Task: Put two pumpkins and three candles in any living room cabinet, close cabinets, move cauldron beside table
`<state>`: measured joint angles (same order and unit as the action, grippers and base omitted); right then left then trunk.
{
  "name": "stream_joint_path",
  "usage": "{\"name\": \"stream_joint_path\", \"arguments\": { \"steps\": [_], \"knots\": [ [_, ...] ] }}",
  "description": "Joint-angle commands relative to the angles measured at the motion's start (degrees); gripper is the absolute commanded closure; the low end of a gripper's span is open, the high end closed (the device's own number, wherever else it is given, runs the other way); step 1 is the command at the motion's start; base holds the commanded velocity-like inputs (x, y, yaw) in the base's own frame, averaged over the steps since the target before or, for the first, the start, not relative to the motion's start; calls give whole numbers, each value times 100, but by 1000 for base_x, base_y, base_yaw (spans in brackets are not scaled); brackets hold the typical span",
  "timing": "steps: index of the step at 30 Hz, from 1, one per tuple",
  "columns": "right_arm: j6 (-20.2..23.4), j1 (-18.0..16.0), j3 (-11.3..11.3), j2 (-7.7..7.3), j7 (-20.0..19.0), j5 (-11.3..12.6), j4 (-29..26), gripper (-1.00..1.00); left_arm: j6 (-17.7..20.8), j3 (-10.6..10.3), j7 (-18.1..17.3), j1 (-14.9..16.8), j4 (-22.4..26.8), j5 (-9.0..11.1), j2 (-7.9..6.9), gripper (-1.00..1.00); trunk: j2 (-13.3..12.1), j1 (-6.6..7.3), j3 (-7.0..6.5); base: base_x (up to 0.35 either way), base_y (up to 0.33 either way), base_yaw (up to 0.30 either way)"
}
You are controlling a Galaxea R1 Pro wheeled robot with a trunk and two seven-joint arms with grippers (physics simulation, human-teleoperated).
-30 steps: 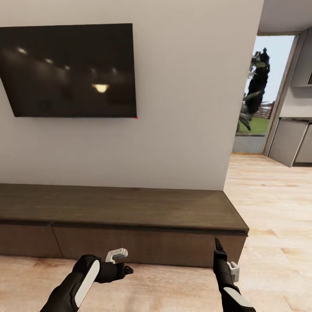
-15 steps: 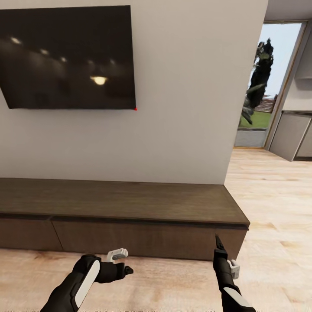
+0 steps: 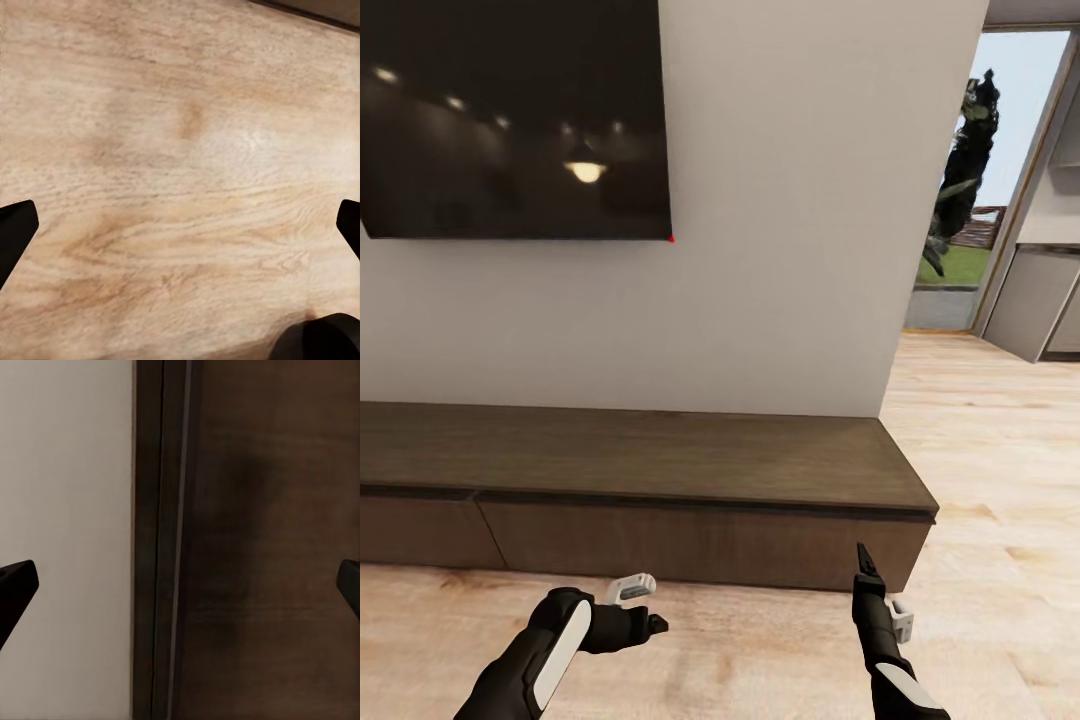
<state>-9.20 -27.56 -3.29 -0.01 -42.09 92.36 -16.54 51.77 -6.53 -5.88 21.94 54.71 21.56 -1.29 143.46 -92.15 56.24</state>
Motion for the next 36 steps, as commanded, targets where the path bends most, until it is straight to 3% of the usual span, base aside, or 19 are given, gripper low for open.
{"name": "stream_joint_path", "arguments": {
  "steps": [1,36],
  "knots": [
    [-3,-4,-5,1,-26,14,4,-100,12,-13,-44,3,4,-47,-2,-100,2,1,6,21,0,0],
    [-4,-4,-5,1,-36,9,-5,-100,8,-39,-44,3,5,-55,5,-100,2,1,6,124,0,0]
  ]
}}
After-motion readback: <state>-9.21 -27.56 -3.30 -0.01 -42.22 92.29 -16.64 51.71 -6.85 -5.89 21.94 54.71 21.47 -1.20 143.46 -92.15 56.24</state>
